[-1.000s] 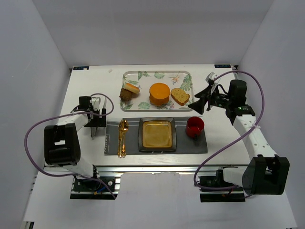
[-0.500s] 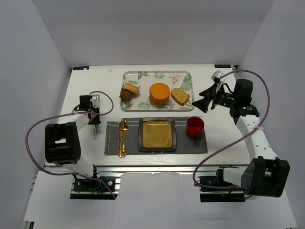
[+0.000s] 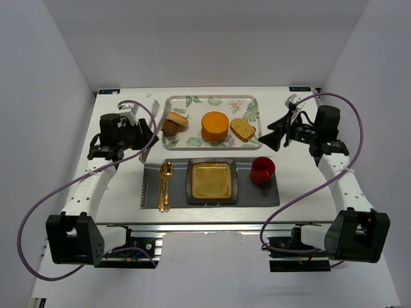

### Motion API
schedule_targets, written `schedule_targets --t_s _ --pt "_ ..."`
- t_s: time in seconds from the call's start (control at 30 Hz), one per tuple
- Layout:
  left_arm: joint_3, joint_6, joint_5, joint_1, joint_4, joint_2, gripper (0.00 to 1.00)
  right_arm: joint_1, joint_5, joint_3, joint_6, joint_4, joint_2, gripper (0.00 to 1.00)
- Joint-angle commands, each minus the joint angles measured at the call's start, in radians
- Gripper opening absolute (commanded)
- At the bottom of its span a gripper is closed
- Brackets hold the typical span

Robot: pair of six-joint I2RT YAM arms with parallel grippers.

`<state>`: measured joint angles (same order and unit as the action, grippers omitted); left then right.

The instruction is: Place the bread

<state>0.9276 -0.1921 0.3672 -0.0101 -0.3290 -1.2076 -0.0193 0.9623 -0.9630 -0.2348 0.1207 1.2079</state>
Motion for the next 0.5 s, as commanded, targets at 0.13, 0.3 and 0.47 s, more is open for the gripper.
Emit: schedule_targets --t_s 0.13,0.3,0.47 --pt "0.042 -0.208 0.147 -0.08 -0.01 -0.03 0.61 -0.002 0.046 -0.049 0.022 -0.047 0.007 0.79" --pt "0.096 -0.257 0.142 -0.129 0.011 -0.112 0.61 -0.002 0.05 -0.026 0.02 -0.052 -0.013 0.79" --pt "0.143 -0.287 0.133 -0.163 0.038 -0.187 0.61 -0.002 0.049 -0.005 0.02 -0.058 -0.034 0.79"
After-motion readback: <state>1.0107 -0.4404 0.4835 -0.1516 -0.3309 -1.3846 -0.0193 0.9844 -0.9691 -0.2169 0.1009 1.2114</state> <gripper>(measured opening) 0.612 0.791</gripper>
